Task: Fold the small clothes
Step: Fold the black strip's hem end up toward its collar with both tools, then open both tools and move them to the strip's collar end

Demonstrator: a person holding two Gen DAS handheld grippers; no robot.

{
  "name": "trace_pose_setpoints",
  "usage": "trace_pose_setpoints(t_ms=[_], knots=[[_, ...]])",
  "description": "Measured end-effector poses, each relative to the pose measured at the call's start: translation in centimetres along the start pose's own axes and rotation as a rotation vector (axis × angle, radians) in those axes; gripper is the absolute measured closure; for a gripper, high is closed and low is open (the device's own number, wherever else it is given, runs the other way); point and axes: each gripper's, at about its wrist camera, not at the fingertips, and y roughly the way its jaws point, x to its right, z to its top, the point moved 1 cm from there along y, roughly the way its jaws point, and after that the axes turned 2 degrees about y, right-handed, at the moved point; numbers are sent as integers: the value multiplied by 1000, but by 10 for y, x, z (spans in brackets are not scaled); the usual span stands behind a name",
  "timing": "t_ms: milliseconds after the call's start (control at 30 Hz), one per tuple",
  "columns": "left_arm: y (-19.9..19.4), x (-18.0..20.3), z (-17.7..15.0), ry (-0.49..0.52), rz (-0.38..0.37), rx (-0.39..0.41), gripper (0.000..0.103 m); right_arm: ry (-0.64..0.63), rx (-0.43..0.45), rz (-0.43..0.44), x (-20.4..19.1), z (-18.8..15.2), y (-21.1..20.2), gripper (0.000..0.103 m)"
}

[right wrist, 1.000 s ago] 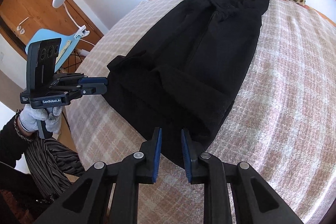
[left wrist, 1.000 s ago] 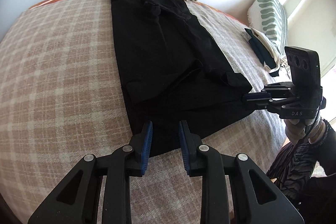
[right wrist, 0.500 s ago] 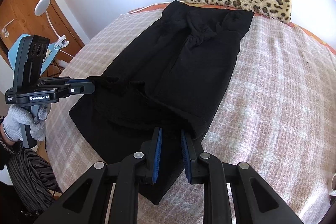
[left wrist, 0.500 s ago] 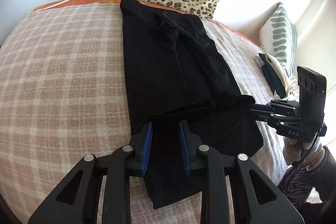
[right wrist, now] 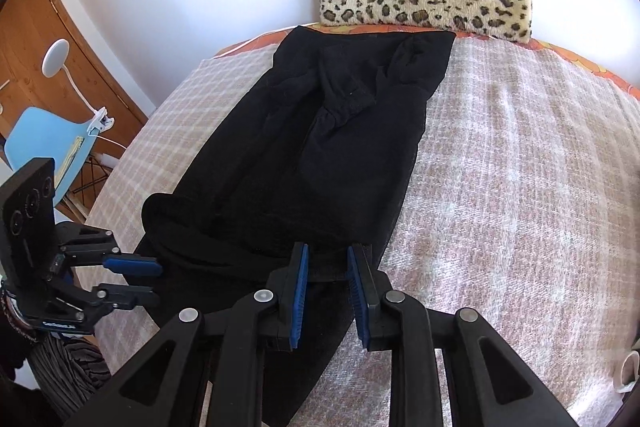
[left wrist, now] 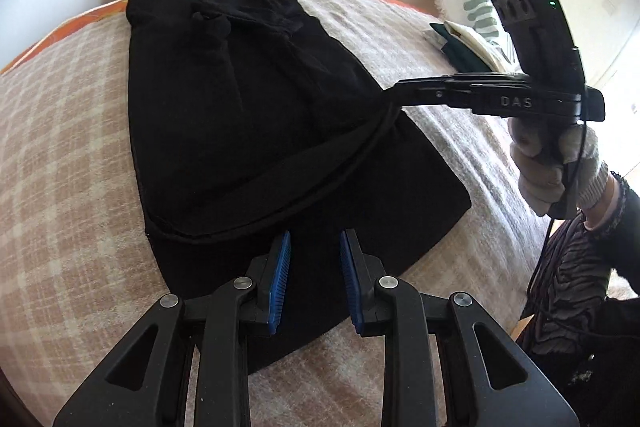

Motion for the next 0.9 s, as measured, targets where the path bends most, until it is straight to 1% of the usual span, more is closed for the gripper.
trace_pose_setpoints(t_ms=[67,133,167,233,267,300,367,400,433,533,567,600,700,833,900], knots=[[0,-12,10,-43,41,22,79,-11,5,33,-8,-1,-4,81],[-4,-22,20,-78,62,56,79,-52,-2,81,-21,-6,-7,81],[-6,-25,25,-88,65,74,79,-79,-12,115,-28,-9,-7,81],[-6,-28,32,-84,90,92,79,-117,-62,215,-40,-14,0,81],[-5,-29,34,-80,103,91,79,-136,-84,235,-45,-18,6,81],[-2,-31,36,-79,112,90,79,-161,-104,226,-50,-19,14,81],[1,-33,37,-74,134,82,79,-184,-118,161,-51,-17,29,81],[2,-34,37,-71,150,81,79,-167,-119,132,-47,-14,35,81],[2,-36,37,-67,161,81,79,-136,-109,112,-40,-10,38,85],[0,-46,36,-79,197,88,79,-62,-57,67,-21,2,30,82],[-2,-51,37,-96,214,93,79,-51,-41,54,-17,4,26,75],[-7,-58,38,-119,228,104,79,-41,-31,43,-13,5,23,72],[-23,-71,40,-176,236,143,79,5,-2,47,1,8,10,72],[-37,-68,43,-171,245,177,79,29,49,3,15,14,-6,69],[-40,-60,47,-148,231,187,79,58,69,8,25,22,-9,68]])
